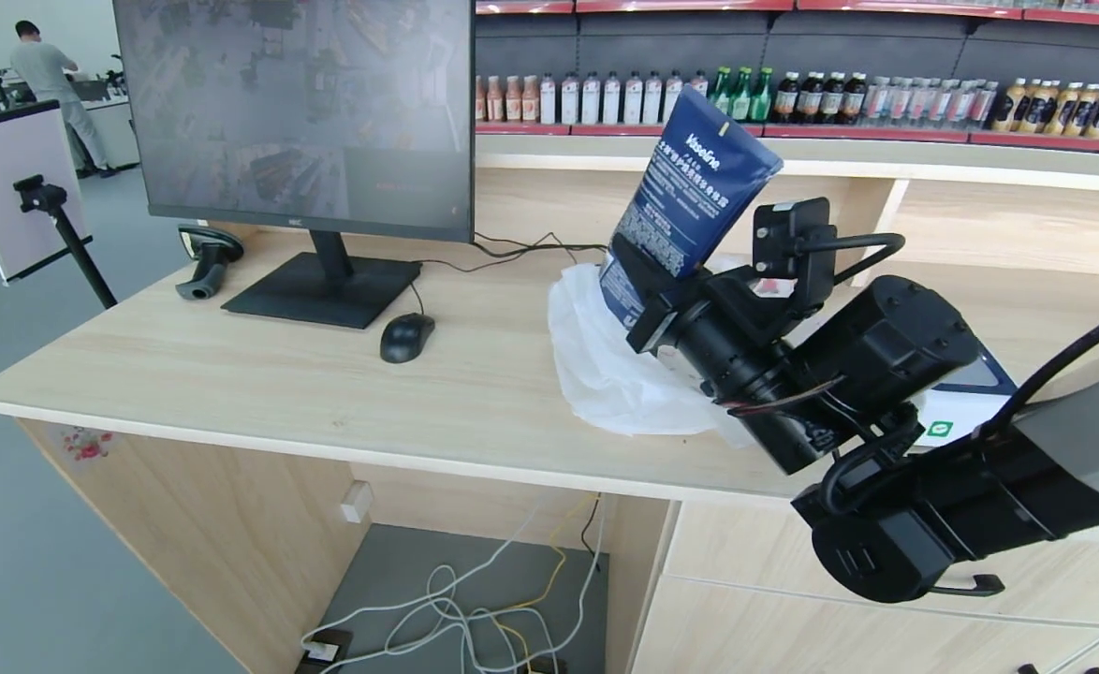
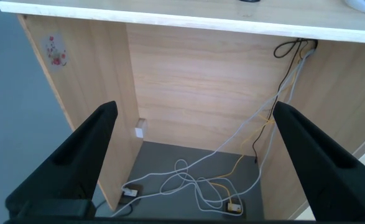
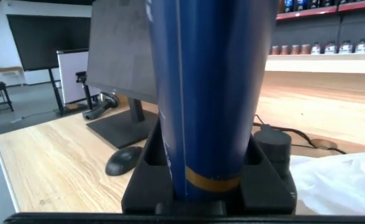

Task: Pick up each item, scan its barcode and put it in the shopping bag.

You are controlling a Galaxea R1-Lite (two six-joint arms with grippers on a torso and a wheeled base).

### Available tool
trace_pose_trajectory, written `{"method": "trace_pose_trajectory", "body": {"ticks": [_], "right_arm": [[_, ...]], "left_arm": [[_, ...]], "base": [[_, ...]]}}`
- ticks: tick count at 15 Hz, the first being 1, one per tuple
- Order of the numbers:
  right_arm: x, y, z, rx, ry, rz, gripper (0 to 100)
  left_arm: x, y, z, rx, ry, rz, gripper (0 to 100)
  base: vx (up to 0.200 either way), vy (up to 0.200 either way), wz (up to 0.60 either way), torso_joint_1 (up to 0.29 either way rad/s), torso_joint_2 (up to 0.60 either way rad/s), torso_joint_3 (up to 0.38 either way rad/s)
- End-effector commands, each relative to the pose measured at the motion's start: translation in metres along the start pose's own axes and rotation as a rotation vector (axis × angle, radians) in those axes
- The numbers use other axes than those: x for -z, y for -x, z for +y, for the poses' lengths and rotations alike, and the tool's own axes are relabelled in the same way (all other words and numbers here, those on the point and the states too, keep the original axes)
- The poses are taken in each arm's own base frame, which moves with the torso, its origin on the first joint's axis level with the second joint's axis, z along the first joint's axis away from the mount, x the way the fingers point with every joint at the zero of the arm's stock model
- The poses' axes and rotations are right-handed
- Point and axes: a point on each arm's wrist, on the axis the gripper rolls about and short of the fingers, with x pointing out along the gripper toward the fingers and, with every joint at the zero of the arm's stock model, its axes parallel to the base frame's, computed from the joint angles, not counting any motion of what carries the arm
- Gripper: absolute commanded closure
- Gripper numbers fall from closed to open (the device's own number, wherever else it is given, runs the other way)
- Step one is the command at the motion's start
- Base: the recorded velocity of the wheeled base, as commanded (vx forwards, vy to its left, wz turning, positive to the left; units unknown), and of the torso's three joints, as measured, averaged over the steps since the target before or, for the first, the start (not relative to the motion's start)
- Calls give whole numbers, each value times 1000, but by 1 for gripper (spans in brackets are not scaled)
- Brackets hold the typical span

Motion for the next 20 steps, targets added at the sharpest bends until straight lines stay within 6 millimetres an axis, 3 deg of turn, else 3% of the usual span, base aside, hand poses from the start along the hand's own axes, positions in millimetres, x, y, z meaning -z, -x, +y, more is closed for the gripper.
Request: {"method": "trace_pose_trajectory", "body": {"ticks": [1, 9, 14, 20], "right_arm": [[0, -4, 0, 0, -2, -13, 100], [11, -13, -10, 26, 9, -18, 100], [16, -9, -63, 146, 79, -4, 100], [16, -8, -87, 200, 105, -8, 100]], "left_arm": [[0, 0, 0, 0, 0, 1, 0], [0, 0, 0, 0, 0, 1, 0], [0, 0, 0, 0, -2, -1, 0], [0, 0, 0, 1, -10, -3, 0]], "base": [[0, 0, 600, 2, 2, 2], [0, 0, 75, 0, 0, 0], [0, 0, 0, 0, 0, 0], [0, 0, 0, 0, 0, 0]]}}
